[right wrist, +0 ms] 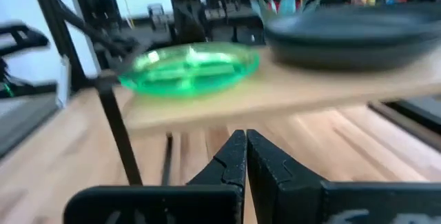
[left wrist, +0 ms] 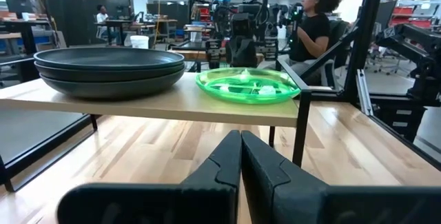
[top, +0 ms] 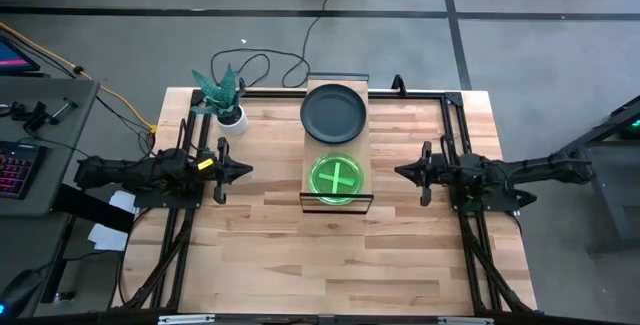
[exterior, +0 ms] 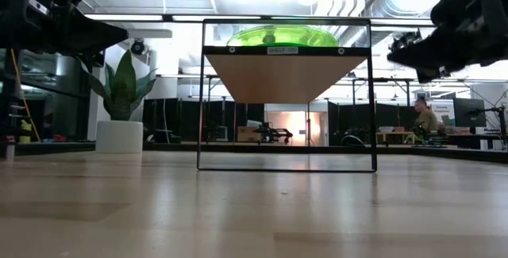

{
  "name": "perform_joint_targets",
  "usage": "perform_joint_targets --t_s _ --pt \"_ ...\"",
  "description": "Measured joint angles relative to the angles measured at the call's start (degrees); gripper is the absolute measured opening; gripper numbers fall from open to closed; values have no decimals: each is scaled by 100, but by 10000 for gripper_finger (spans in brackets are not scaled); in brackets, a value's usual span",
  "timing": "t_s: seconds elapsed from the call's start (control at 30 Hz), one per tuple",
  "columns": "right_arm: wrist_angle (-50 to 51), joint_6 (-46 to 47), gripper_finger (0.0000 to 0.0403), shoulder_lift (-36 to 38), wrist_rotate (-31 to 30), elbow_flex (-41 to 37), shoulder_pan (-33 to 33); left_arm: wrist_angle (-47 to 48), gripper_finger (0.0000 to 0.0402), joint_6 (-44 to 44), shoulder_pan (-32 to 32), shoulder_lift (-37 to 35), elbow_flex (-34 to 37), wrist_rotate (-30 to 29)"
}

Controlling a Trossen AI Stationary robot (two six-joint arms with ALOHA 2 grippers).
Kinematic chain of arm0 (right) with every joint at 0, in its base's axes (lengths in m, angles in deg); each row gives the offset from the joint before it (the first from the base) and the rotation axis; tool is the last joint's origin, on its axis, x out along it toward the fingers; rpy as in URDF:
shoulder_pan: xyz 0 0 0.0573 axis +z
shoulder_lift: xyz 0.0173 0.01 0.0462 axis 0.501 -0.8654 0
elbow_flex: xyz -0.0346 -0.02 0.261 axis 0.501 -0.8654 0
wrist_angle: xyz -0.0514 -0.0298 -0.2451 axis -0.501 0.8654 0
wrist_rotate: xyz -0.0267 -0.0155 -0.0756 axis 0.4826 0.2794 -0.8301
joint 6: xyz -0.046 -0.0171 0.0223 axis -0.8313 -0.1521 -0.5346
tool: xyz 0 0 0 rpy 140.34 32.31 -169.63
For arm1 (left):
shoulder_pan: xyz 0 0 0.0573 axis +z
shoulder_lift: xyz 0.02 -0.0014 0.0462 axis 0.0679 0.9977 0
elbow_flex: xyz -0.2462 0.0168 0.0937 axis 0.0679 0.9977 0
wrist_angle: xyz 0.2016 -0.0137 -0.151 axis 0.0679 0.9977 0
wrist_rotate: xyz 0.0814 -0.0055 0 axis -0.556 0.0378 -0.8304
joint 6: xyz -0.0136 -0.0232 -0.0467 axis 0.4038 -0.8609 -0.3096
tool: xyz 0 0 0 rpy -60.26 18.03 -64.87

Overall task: Place and stack plates onto a shelf
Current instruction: Return to Home Position

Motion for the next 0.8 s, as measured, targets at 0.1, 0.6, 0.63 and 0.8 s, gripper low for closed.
perform_joint_targets --t_s 0.1,0.6,0.63,0.8 --pt "246 -161 0 0 -113 0 -49 2 3 48 0 2 0 0" --pt "579 1353 0 -15 -269 -4 -44 2 3 50 0 2 0 4" --pt "579 1343 0 -15 -271 -4 -44 2 3 50 -1 -1 0 4" --pt "579 1349 0 3 -271 -4 -42 -2 3 50 -35 -50 0 -4"
